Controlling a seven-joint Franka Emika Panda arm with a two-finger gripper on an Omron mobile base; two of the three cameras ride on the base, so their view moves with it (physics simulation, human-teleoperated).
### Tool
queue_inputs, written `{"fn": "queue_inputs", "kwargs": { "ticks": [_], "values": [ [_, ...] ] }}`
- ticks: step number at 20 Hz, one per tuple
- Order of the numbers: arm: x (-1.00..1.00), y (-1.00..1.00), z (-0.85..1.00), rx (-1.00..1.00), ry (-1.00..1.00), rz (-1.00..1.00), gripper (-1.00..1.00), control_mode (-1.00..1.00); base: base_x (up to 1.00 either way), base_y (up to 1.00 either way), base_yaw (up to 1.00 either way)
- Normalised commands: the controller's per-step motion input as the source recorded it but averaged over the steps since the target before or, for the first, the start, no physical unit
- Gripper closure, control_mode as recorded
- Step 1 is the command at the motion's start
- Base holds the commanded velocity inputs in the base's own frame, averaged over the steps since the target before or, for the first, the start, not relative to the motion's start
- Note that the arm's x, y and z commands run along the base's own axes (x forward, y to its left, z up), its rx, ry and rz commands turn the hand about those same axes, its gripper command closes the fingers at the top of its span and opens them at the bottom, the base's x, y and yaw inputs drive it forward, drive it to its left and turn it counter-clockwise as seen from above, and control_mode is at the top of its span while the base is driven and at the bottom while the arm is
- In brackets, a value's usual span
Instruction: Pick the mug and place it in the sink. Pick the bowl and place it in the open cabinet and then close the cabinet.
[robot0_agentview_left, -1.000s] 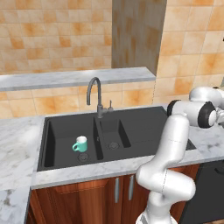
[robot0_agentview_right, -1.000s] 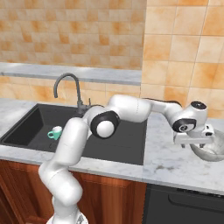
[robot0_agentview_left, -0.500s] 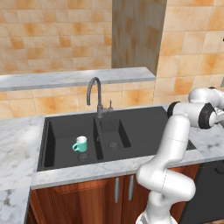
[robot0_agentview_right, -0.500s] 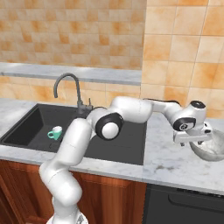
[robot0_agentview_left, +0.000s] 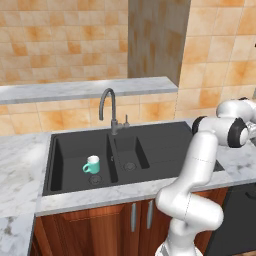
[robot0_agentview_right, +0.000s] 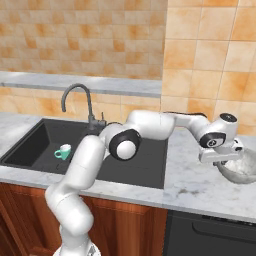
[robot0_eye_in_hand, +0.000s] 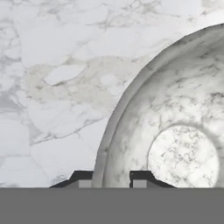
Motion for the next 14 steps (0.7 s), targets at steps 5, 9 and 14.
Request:
{"fn": "queue_inputs", "kwargs": {
  "ticks": [5, 9, 14],
  "values": [
    [-0.54, 0.69, 0.24, 0.0, -0.02, 0.07, 1.0, -1.0, 0.0, 0.0, 0.0],
    [-0.31, 1.0, 0.75, -0.05, 0.07, 0.24, 1.0, -1.0, 0.0, 0.0, 0.0],
    [-0.17, 1.0, 0.99, -0.24, 0.0, 0.34, 1.0, -1.0, 0.0, 0.0, 0.0]
  ]
}}
